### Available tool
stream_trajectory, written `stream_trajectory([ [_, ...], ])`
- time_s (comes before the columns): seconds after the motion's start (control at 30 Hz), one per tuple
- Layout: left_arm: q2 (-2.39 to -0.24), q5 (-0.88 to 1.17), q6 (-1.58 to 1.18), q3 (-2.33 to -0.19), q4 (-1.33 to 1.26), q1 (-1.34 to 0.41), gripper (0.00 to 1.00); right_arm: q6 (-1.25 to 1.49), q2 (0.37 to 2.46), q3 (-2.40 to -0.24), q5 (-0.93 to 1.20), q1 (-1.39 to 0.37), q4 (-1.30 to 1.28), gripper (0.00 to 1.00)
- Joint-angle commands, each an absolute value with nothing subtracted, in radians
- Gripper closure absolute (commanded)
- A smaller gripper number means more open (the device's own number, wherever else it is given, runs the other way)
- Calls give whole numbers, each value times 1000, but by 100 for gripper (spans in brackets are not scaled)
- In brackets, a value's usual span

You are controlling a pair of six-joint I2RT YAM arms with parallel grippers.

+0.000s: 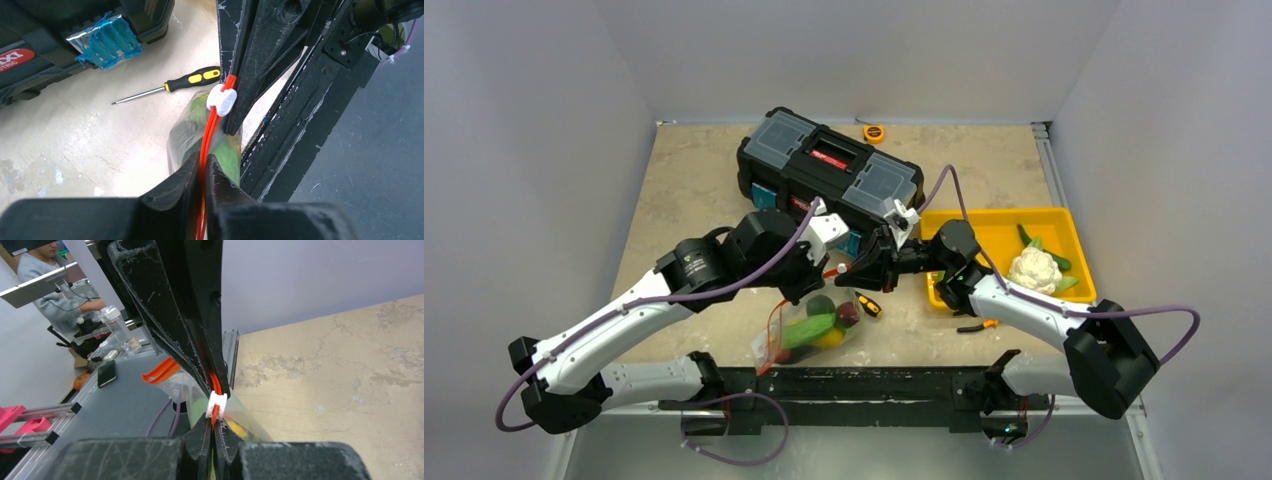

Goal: Place the food in the zip-top bag and seal the zipper

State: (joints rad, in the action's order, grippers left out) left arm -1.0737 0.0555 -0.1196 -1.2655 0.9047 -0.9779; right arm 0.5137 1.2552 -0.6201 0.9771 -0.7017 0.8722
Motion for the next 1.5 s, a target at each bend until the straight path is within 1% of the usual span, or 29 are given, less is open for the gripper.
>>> stream_trajectory([
  [0.0,-1036,43,-103,-1261,859,-983,99,488,1234,-644,951,-716,842,100],
  [0.03,-1032,45,-97,-1258,855,-983,100,474,1232,-656,939,-721,794,100],
  [0.07,-1026,49,-89,-1251,851,-982,100,451,1220,-671,911,-725,729,92],
  [0.1,-1018,53,-74,-1242,847,-982,100,423,1209,-690,885,-731,653,80],
  [0.13,-1010,55,-58,-1235,844,-982,100,389,1195,-714,861,-738,560,71],
  [0.2,-993,55,-12,-1226,843,-982,100,318,1160,-754,809,-754,399,59],
  [0.27,-978,66,51,-1226,855,-981,100,267,1131,-779,751,-764,284,44],
  [0.33,-964,88,104,-1230,881,-980,100,269,1111,-791,694,-767,226,28],
  [0.37,-960,107,128,-1236,897,-981,100,249,1107,-797,709,-767,214,26],
  [0.5,-941,156,196,-1251,947,-972,100,193,1081,-815,749,-769,182,26],
  [0.67,-912,172,224,-1202,902,-944,100,91,1038,-806,762,-768,201,28],
  [0.77,-907,219,221,-1173,866,-911,100,42,1035,-829,754,-770,183,32],
  [0.9,-922,266,207,-1146,832,-870,100,22,1040,-842,805,-773,221,38],
  [1.03,-932,344,196,-1138,821,-827,100,-16,1078,-897,799,-786,192,39],
  [1.17,-914,347,188,-1112,804,-818,100,-42,1138,-963,830,-793,154,43],
  [1.2,-912,347,186,-1107,801,-819,100,-46,1150,-978,831,-798,148,47],
  [1.27,-910,348,179,-1099,797,-819,100,-54,1167,-998,844,-806,135,51],
  [1.47,-922,342,174,-1095,795,-818,100,-111,1197,-1038,865,-810,29,58],
])
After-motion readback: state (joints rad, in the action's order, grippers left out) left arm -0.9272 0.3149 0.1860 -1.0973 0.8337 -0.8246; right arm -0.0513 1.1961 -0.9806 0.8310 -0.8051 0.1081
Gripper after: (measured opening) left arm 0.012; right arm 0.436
